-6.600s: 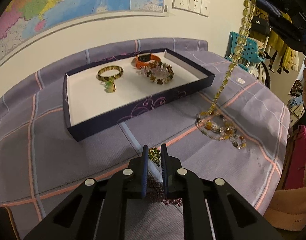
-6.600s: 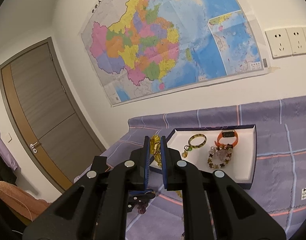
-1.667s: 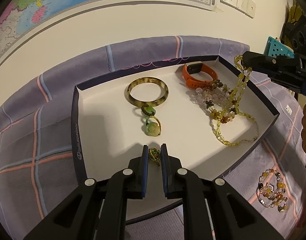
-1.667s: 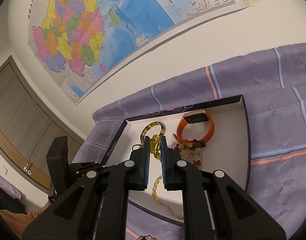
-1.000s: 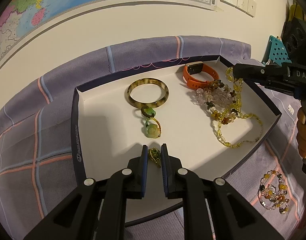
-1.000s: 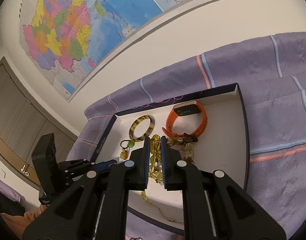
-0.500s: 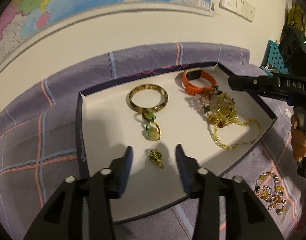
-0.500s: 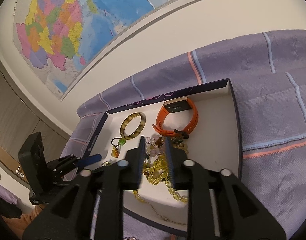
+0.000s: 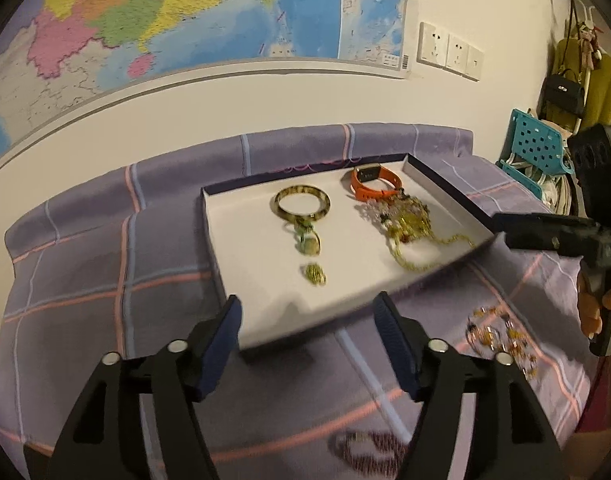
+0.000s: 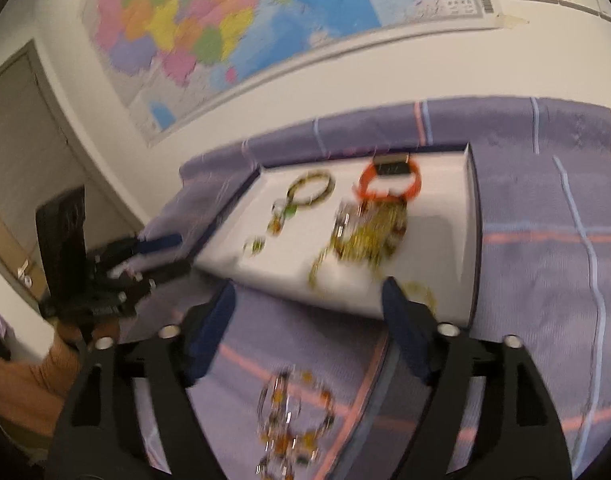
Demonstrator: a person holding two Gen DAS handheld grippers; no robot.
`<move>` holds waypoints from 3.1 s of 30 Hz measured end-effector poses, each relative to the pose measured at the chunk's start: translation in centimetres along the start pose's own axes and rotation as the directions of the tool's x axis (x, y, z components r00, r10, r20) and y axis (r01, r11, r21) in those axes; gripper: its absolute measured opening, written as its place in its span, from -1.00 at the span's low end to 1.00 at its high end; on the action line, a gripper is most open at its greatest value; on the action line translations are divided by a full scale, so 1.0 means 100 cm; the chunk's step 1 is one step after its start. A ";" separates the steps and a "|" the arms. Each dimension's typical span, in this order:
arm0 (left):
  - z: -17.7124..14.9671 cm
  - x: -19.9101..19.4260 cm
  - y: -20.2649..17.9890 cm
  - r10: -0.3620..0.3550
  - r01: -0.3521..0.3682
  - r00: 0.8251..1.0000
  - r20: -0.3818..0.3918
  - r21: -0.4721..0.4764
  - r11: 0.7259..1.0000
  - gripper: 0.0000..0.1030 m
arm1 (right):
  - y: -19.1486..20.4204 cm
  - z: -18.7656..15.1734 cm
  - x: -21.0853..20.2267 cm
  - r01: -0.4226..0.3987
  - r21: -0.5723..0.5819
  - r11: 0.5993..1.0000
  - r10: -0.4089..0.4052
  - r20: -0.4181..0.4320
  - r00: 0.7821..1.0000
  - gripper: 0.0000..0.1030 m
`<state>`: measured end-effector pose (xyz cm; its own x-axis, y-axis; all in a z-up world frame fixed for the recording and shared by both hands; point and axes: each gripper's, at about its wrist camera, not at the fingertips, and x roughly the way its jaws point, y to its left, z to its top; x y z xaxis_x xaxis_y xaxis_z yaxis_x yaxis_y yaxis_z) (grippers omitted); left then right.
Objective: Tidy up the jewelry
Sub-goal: 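Move the right tool to the amber-and-clear bead bracelet and grasp it, then lift the bead bracelet with the right tool while the left tool grasps the maroon strand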
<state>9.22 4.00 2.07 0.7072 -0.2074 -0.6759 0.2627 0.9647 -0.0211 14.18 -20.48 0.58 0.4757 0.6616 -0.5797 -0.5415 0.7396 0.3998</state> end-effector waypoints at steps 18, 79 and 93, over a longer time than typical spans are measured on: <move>-0.061 -0.022 -0.030 -0.047 0.048 0.999 -0.027 0.018 0.999 0.53 | 0.039 -0.077 -0.005 0.143 -0.071 0.987 -0.148 -0.070 0.986 0.75; -0.078 -0.012 -0.051 -0.105 0.118 0.988 -0.113 0.115 0.986 -0.78 | 0.041 -0.084 0.004 0.106 -0.041 0.994 -0.109 -0.089 0.990 -0.32; -0.075 -0.010 -0.043 -0.109 0.117 0.988 -0.113 0.061 0.991 -0.79 | 0.069 -0.088 0.018 0.243 -0.222 0.944 -0.270 -0.097 0.958 -0.20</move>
<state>2.51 1.25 -2.69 0.5957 -0.2919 -0.7483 0.3826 0.9223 -0.0551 5.21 -15.23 -3.94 0.5347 0.4223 -0.7319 -0.5494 0.8319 0.0786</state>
